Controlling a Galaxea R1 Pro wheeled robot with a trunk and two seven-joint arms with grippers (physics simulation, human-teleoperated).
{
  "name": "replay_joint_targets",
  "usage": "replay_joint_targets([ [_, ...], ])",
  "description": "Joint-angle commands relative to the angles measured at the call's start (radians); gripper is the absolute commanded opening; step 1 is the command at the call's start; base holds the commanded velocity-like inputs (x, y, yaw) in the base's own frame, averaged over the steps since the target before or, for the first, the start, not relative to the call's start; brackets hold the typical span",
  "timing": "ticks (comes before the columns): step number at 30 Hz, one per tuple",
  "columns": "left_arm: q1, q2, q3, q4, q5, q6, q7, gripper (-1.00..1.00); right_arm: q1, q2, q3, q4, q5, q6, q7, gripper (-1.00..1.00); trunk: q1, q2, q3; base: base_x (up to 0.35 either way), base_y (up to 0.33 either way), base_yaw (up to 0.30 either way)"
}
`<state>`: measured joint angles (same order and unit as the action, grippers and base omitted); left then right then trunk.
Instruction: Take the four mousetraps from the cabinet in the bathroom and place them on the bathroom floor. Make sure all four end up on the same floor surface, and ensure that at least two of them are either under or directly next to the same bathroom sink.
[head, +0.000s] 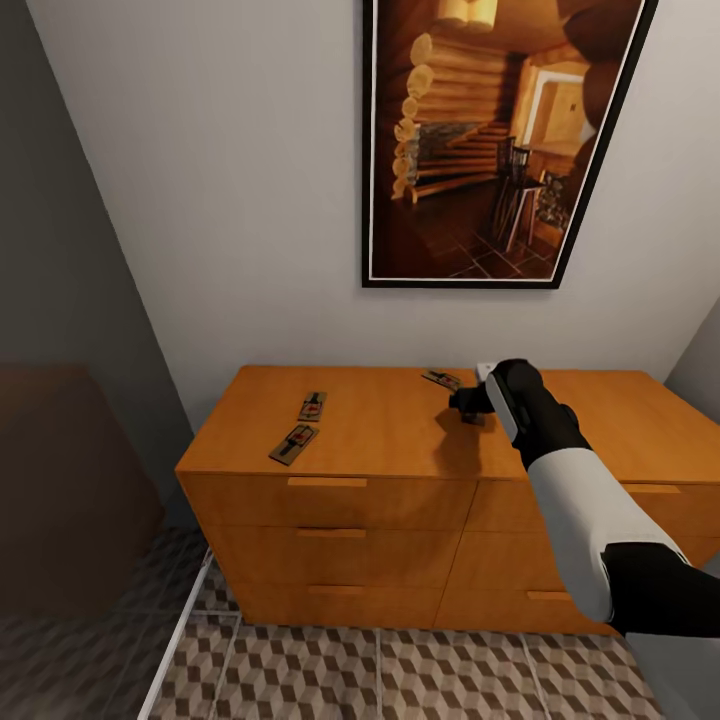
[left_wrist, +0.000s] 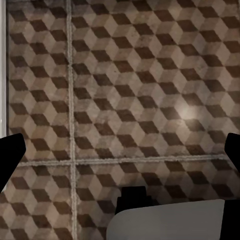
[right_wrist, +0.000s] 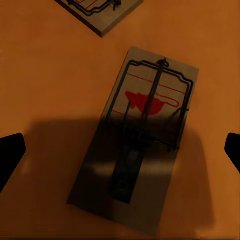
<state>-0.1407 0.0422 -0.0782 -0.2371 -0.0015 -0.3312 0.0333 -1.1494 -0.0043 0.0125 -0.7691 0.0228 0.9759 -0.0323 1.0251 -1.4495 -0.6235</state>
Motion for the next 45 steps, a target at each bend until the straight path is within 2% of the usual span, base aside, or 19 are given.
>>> replay_joint_targets([
  [1,-0.001,0.001,-0.008,0.001,0.000,-0.003,0.003,1.00,0.000,0.000,0.001,0.000,0.002,0.004,0.000,1.00,0.000,0.000,-0.001,0.000,0.000,0.000],
  [45,-0.001,0.000,-0.008,0.001,0.000,-0.003,0.003,1.00,0.002,0.000,0.002,0.054,0.002,-0.002,0.003,1.00,0.000,0.000,-0.001,0.000,0.000,0.000],
])
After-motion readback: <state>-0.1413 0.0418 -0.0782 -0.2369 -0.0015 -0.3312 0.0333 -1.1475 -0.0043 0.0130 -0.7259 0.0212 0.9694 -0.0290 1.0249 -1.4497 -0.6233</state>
